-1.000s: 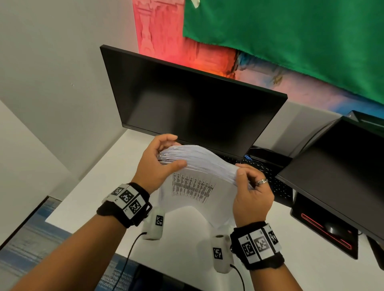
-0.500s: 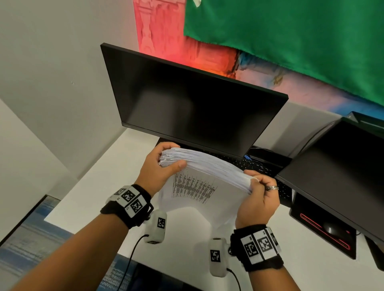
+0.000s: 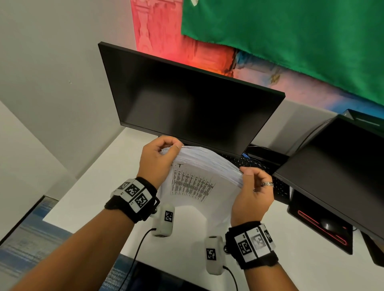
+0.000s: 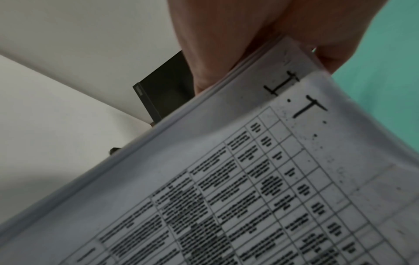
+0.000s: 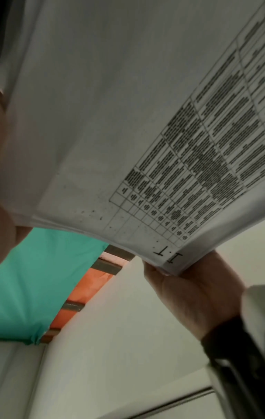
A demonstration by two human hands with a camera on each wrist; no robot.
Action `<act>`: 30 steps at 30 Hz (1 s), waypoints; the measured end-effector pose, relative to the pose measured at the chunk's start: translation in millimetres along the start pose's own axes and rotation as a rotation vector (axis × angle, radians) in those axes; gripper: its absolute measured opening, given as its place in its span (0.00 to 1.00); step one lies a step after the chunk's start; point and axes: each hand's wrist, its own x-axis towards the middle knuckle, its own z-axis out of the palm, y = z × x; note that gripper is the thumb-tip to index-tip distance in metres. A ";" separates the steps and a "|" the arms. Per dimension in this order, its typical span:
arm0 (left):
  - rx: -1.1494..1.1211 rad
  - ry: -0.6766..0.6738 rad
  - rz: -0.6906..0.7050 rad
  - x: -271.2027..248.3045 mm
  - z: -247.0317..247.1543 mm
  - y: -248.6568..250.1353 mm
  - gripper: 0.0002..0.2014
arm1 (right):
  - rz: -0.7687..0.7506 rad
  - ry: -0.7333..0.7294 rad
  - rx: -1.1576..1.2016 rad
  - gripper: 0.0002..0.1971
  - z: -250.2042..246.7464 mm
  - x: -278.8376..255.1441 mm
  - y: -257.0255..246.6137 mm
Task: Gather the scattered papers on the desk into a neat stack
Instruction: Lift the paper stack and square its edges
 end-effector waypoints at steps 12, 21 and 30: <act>-0.010 -0.004 -0.153 7.8 7.0 7.1 0.05 | 0.036 -0.007 -0.028 0.04 -2.8 -1.3 7.9; 0.019 0.121 -0.128 9.4 9.2 5.0 0.10 | -0.142 -0.084 -0.174 0.04 0.2 4.3 13.8; 0.051 -0.338 0.097 -6.2 -12.4 -3.5 0.35 | -0.095 -0.061 -0.159 0.10 -3.6 6.7 13.4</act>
